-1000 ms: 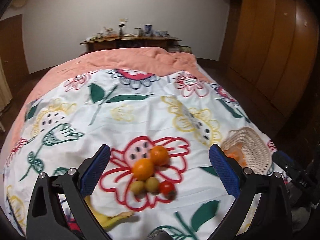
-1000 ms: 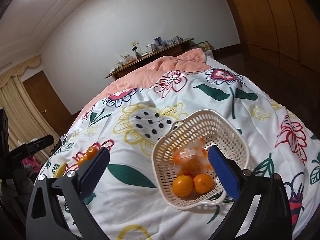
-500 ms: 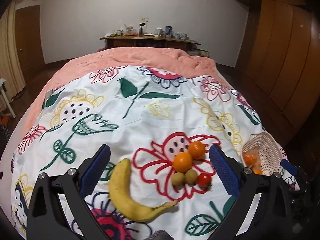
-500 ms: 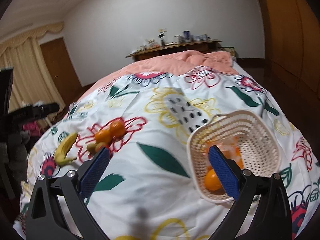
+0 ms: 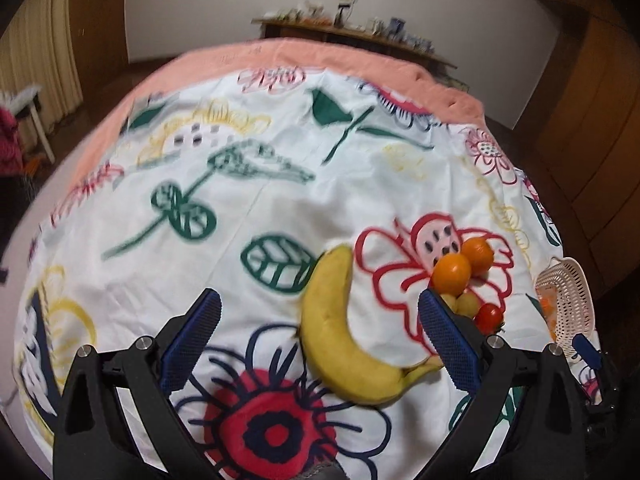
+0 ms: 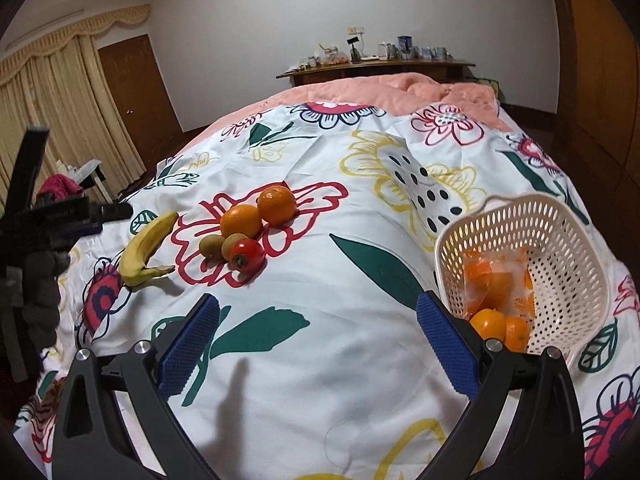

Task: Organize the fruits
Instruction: 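Lower the left tool around the banana and close on it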

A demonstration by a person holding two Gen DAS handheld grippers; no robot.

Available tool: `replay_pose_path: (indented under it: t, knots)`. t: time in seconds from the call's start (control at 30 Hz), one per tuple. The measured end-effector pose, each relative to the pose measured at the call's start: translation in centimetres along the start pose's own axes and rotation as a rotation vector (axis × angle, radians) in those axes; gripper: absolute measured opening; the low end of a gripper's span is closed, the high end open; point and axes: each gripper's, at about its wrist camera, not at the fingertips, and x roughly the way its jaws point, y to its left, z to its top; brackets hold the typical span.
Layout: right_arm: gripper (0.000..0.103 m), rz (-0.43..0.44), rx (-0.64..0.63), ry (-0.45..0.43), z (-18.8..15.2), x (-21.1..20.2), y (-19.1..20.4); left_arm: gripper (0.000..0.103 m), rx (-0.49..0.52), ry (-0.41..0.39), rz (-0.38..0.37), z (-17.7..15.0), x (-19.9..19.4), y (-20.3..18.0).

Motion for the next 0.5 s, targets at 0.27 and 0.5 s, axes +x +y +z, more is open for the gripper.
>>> replay_pose_path:
  t: [0.27, 0.5]
  knots:
    - [0.098, 0.006, 0.017, 0.003, 0.0, 0.2, -0.3, 0.100, -0.068, 0.089, -0.078, -0.9, 1.4, 0.6]
    - [0.098, 0.016, 0.048, 0.007, -0.1, 0.5, -0.8, 0.099, -0.141, 0.145, -0.128, -1.2, 2.4, 1.3]
